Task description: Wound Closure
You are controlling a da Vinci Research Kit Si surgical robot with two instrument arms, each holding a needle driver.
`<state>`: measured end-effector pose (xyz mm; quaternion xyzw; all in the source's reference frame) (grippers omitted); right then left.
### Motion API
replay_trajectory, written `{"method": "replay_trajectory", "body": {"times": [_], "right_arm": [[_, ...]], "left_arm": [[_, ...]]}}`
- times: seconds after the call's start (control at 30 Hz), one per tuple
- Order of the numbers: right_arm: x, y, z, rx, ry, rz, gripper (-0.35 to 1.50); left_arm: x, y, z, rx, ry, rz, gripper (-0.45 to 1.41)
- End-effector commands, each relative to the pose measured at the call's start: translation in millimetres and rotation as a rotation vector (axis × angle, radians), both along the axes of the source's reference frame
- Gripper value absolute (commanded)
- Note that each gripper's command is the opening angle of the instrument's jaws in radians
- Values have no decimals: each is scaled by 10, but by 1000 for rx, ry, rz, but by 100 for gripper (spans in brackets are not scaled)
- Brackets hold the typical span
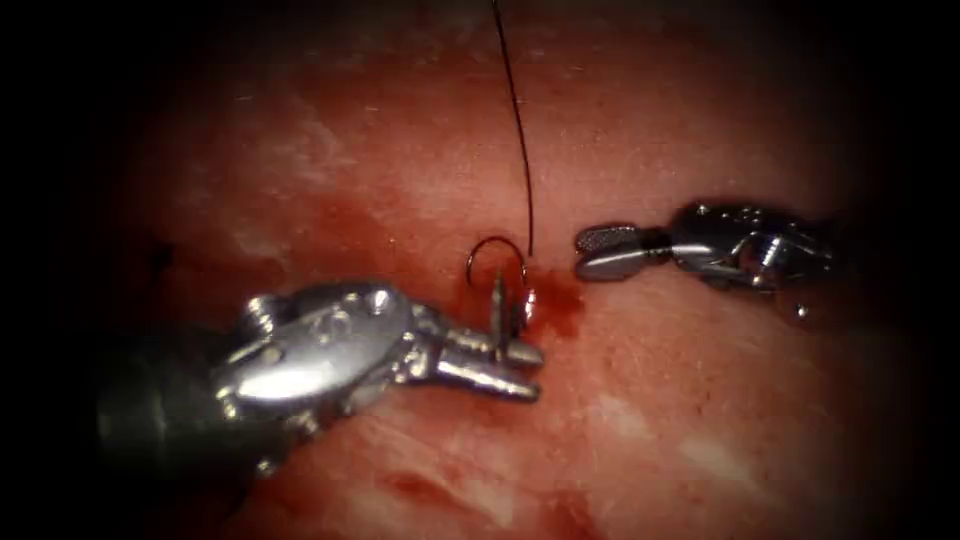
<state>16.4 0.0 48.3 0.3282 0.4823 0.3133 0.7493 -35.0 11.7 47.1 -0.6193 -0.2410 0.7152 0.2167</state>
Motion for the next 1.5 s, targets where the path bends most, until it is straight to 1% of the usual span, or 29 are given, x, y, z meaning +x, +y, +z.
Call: {"method": "replay_trajectory", "body": {"times": [0.03, 0.07, 0.1, 0.17, 0.2, 0.23, 0.27, 0.3, 0.33, 0.37, 0.4, 0.47, 0.5, 0.53, 0.6, 0.7, 0.8, 0.83, 0.87, 1.0, 1.03, 1.17, 1.27, 1.37, 1.5], "right_arm": [[5, -9, 5, -3, -7, 7, 43], [5, -10, 5, -9, -18, 20, 53], [5, -12, 3, -19, -30, 28, 71], [6, -16, -2, -30, -30, 23, 81], [6, -16, -2, -30, -30, 23, 81], [8, -22, -7, -58, -28, 16, 83], [9, -25, -11, -75, -25, 12, 81], [9, -25, -11, -75, -25, 12, 81], [14, -33, -19, -125, -19, -2, 71], [14, -33, -19, -125, -19, -2, 71], [22, -40, -27, -150, -11, -13, 68], [26, -43, -30, -160, -8, -16, 66], [35, -48, -35, -175, -2, -23, 64], [38, -49, -37, -181, -1, -24, 64], [47, -52, -39, -193, 0, -25, 58], [51, -54, -34, -197, -3, -22, 51], [52, -56, -29, -201, -7, -23, 49], [55, -59, -22, -207, -12, -24, 46], [56, -59, -21, -208, -14, -26, 44], [64, -64, -21, -204, -4, -42, 26], [66, -65, -22, -203, -2, -44, 17], [76, -72, -26, -208, 8, -57, 9], [77, -73, -24, -209, 1, -64, 9], [74, -69, -25, -227, 5, -69, 19], [75, -71, -26, -232, -2, -80, 14]], "left_arm": [[-4, 2, 1, -104, 32, -5, -45], [-2, 5, -1, -154, 41, -12, -45], [2, 12, -7, -263, 70, -28, -45], [7, 21, -13, -351, 97, -38, -45], [7, 21, -13, -351, 97, -38, -45], [13, 28, -19, -415, 113, -40, -45], [16, 32, -22, -445, 128, -40, -45], [16, 32, -22, -445, 128, -40, -45], [23, 41, -28, -497, 145, -54, -45], [23, 41, -28, -497, 145, -54, -45], [30, 47, -34, -528, 157, -69, -45], [33, 49, -36, -537, 160, -79, -45], [39, 52, -40, -543, 167, -89, -45], [42, 53, -42, -546, 170, -95, -45], [47, 52, -46, -543, 184, -102, -45], [50, 48, -51, -542, 177, -101, -45], [51, 46, -54, -541, 166, -100, -45], [51, 43, -60, -541, 160, -100, -45], [50, 42, -62, -540, 158, -99, -45], [48, 39, -68, -539, 156, -98, -45], [48, 39, -69, -539, 156, -99, -45], [49, 39, -69, -539, 155, -98, -45], [49, 39, -69, -539, 156, -98, -45], [51, 39, -70, -538, 155, -97, -45], [52, 39, -73, -537, 155, -97, -45]]}}
